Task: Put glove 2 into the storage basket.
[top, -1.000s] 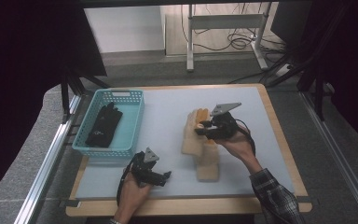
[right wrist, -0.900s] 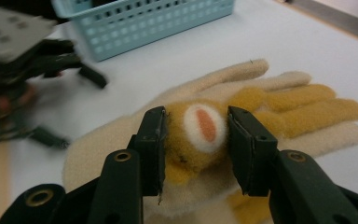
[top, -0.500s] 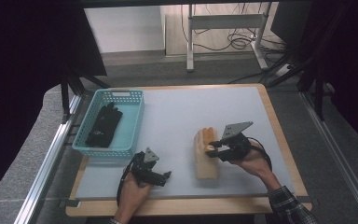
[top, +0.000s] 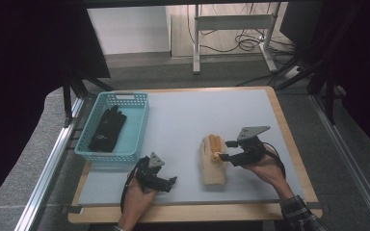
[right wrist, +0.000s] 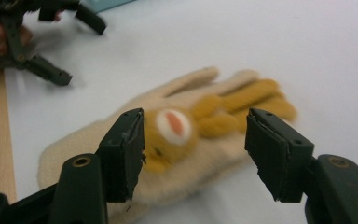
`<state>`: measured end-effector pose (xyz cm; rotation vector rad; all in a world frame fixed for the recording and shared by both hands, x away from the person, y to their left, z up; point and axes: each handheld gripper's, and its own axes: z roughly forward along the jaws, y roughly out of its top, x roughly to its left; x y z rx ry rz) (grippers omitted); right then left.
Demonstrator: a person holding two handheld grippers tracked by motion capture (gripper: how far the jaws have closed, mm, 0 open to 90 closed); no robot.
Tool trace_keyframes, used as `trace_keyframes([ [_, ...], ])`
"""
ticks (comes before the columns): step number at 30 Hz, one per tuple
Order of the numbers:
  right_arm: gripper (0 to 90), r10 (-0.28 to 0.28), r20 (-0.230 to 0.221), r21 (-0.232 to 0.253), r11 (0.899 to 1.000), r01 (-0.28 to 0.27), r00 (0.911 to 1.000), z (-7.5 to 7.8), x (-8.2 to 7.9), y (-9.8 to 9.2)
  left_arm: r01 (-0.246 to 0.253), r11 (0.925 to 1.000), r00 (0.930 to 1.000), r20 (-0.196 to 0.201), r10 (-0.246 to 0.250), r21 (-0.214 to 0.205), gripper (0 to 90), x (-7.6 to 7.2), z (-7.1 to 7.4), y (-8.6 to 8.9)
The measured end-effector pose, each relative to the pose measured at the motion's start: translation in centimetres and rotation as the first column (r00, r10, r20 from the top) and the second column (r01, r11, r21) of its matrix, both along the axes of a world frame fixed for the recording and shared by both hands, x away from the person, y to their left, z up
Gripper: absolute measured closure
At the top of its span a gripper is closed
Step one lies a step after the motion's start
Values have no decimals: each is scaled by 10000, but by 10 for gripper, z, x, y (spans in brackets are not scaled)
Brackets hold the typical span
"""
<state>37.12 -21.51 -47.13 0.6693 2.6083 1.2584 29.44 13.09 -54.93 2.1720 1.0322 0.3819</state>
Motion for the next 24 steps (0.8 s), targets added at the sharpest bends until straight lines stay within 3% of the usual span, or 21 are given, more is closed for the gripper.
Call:
trace_keyframes([
  [1, 371, 0, 0, 0, 10000, 0, 10000, 0, 0, 0, -5, 10000, 10000, -9, 5, -8, 10, 0, 0, 0],
  [4, 489, -870, -518, 378, 9953, 890, 9949, -7, -6, -21, -18, 10000, 10000, -19, 18, -22, 9, 0, 0, 0],
  [5, 489, -870, -518, 378, 9953, 890, 9949, -7, -6, -21, -18, 10000, 10000, -19, 18, -22, 10, 0, 0, 0],
  [6, 592, -996, -828, 631, 9925, 1050, 9916, -16, -11, -28, -18, 10000, 10000, -20, 18, -23, 10, 0, 0, 0],
  [7, 639, -1000, -960, 692, 9919, 1069, 9904, -21, -14, -31, -18, 10000, 10000, -21, 18, -22, 9, 0, 0, 0],
  [14, 882, -1044, -826, 152, 9943, 1060, 9911, -45, -34, -27, -26, 10000, 10000, -1, 26, -32, 10, 0, 0, 0],
  [24, 884, -816, -358, -498, 9956, 797, 9960, -57, -48, -12, -45, 10000, 10000, -77, 44, -74, 9, 0, 0, 0],
])
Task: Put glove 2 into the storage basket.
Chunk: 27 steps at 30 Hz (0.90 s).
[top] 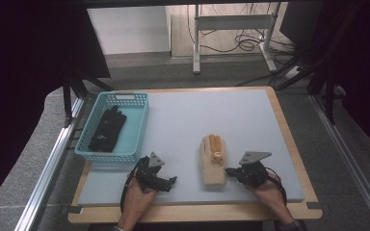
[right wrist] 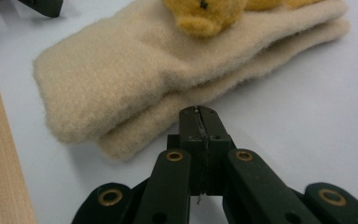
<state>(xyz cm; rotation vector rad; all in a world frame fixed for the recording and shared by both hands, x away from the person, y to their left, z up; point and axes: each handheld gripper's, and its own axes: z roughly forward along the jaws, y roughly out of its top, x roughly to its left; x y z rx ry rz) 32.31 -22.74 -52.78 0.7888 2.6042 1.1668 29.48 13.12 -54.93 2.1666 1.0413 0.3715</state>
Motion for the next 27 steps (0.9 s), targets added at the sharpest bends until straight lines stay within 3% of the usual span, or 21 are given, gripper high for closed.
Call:
trace_keyframes([
  [12, 884, 204, 43, -1, 9998, -204, 9998, -2, -2, 10, -210, 9998, 9998, -50, 210, 25, 16, -5, 1, 7],
  [17, 883, 405, 16, 5, 9992, -405, 9992, -3, -3, 22, -334, 9994, 9994, -61, 334, 4, 15, -7, 0, 19],
  [27, 881, 698, -184, 23, 9976, -698, 9974, -4, 3, 48, -345, 9994, 9994, -4, 345, -39, 15, -7, -1, 19],
])
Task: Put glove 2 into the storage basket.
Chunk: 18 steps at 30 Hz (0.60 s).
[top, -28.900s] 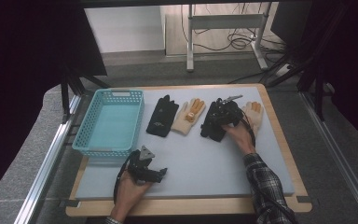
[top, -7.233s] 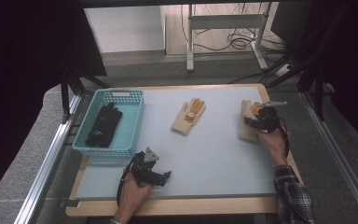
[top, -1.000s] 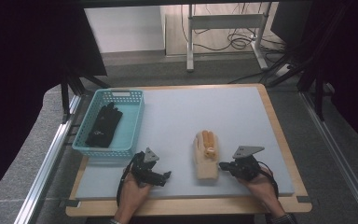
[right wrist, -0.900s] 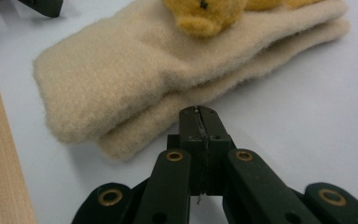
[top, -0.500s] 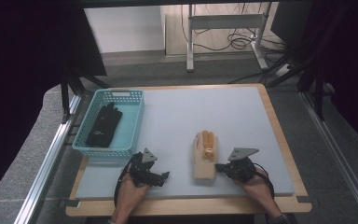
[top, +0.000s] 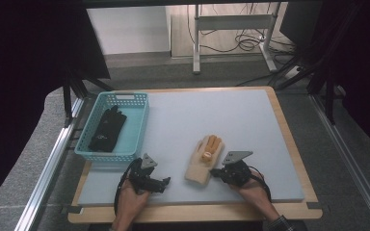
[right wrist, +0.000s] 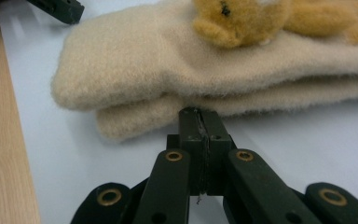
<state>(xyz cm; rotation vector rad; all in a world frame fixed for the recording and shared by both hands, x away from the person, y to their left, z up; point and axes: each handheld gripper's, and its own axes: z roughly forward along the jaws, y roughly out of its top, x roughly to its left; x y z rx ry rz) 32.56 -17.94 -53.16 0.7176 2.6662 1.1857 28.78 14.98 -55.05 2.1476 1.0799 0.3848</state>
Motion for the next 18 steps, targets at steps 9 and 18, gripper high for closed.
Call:
trace_keyframes([
  [9, 873, 42, 51, -156, 9999, -42, 10000, 0, 7, 26, 1, 10000, 10000, 4, -1, -2, 15, 0, 0, 0],
  [18, 864, 117, 289, -359, 9993, -107, 9995, 0, 17, 50, -3, 10000, 10000, 7, 3, -8, 15, 0, 0, 0],
])
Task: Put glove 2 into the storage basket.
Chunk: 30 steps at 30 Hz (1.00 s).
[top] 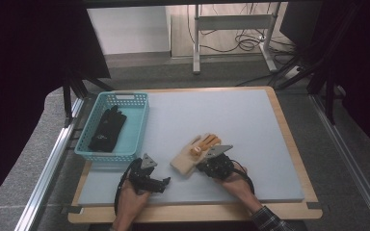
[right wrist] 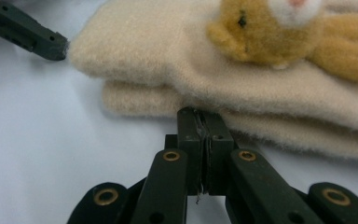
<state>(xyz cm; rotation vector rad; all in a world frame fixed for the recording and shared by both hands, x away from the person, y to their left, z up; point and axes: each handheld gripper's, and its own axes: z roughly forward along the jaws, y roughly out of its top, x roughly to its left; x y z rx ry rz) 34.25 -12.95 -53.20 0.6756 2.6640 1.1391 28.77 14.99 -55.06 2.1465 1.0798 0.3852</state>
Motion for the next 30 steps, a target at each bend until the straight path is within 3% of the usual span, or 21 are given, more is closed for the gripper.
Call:
trace_keyframes([
  [7, 817, 206, 195, -136, 9997, -204, 9996, 2, -5, -4, -1, 10000, 10000, 4, 1, -3, 15, 0, 0, 0],
  [13, 714, -325, 517, 17, 9995, 325, 9981, 13, -4, -27, 0, 10000, 10000, -4, 0, 1, 16, 0, 0, 0],
  [15, 619, -687, 601, 106, 9976, 682, 9958, 19, -4, -42, -6, 10000, 10000, -6, 6, -2, 16, 0, 0, 0],
  [16, 619, -687, 601, 106, 9976, 682, 9958, 19, -4, -42, -6, 10000, 10000, -6, 6, -2, 15, 0, 0, 0],
  [17, 529, -938, 625, 172, 9955, 929, 9936, 21, -3, -52, -8, 10000, 10000, -5, 8, -1, 15, 0, 0, 0],
  [22, 345, -1803, 694, 237, 9835, 1791, 9812, 21, 0, -80, -7, 10000, 10000, -13, 7, 52, 13, 0, 0, -1],
  [23, 345, -1803, 694, 237, 9835, 1791, 9812, 21, 0, -80, -7, 10000, 10000, -13, 7, 52, 13, 0, 0, -1],
  [28, 250, -2665, 596, 460, 9634, 2641, 9620, 17, 2, -110, -12, 10000, 10000, -40, 12, 57, 13, 0, 0, -1],
  [30, 228, -2854, 646, 296, 9584, 2840, 9562, 15, 2, -116, -9, 10000, 10000, -60, 9, 43, 16, 0, 0, -1],
])
